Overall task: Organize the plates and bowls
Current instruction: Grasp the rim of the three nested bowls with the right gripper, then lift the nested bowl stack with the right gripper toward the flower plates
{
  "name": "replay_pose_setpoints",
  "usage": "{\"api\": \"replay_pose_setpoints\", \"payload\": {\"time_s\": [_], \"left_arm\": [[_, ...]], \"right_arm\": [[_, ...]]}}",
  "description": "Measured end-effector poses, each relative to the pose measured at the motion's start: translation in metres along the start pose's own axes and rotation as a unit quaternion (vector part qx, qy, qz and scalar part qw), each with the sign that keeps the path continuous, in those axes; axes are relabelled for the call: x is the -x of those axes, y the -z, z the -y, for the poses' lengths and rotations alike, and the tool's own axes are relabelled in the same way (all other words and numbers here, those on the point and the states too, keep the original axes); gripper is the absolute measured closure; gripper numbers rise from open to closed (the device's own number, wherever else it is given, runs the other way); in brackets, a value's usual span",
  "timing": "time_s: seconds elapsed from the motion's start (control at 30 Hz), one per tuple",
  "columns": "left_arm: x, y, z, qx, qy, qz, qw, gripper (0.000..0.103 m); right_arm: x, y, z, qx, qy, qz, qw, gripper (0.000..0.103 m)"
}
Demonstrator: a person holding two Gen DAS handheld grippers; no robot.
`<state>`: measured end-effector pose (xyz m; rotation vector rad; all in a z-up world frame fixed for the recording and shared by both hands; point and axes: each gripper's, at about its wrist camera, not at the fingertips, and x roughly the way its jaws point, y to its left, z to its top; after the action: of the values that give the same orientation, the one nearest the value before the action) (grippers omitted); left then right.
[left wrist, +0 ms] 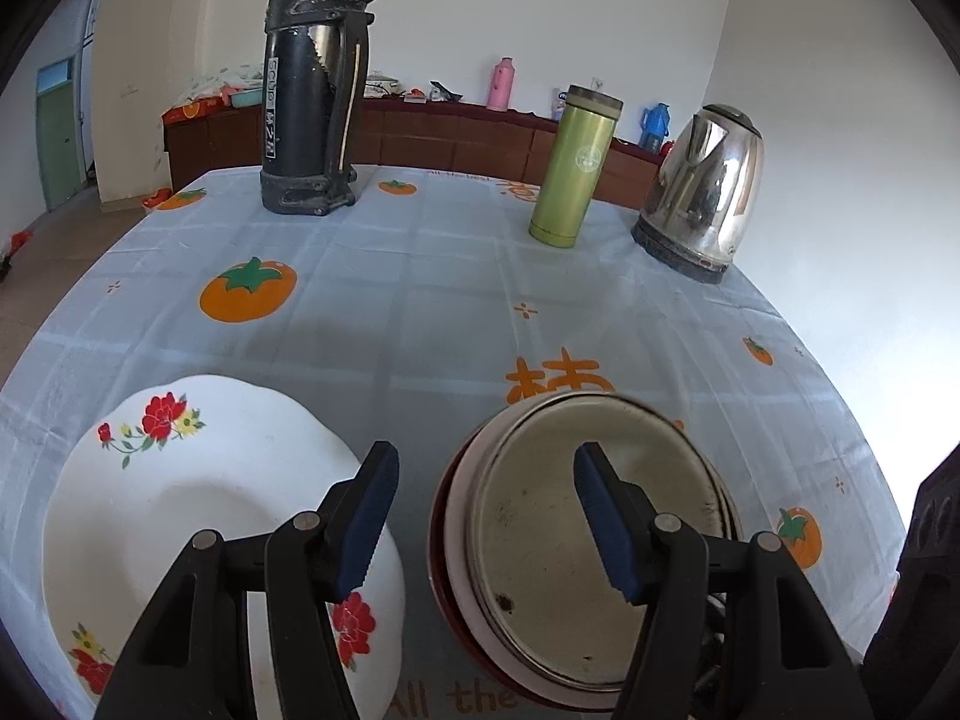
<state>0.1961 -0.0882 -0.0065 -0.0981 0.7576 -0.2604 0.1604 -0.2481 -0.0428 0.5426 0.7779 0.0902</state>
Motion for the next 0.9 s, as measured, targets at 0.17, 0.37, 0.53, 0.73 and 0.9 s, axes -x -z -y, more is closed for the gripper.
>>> {"api": "replay_pose_setpoints", "payload": {"time_s": [0.17,0.37,0.53,0.73,0.9], "left_arm": [[-0.004,0.003,0.002,0.004,0.005,-0.006,1.0,0.04],[-0.008,0.006,0.006,0.019,0.028,-0.019,0.9993,0.04],[-0.008,0.007,0.012,0.018,0.046,-0.026,0.9984,0.04],[-0.004,0.009,0.022,-0.005,0.047,-0.029,0.9985,0.04],[-0.011,0.016,0.034,-0.011,0.06,-0.042,0.9972,0.04]], "right_arm": [[0.003,0.0,-0.005,0.017,0.014,0.001,1.0,0.069],[0.007,-0.001,-0.003,0.016,0.037,0.001,0.999,0.081],[0.018,-0.003,-0.003,0.025,0.075,0.009,0.997,0.081],[0.03,-0.009,0.011,0.019,0.104,0.019,0.994,0.083],[0.04,-0.017,0.032,-0.004,0.101,0.024,0.995,0.086]]}}
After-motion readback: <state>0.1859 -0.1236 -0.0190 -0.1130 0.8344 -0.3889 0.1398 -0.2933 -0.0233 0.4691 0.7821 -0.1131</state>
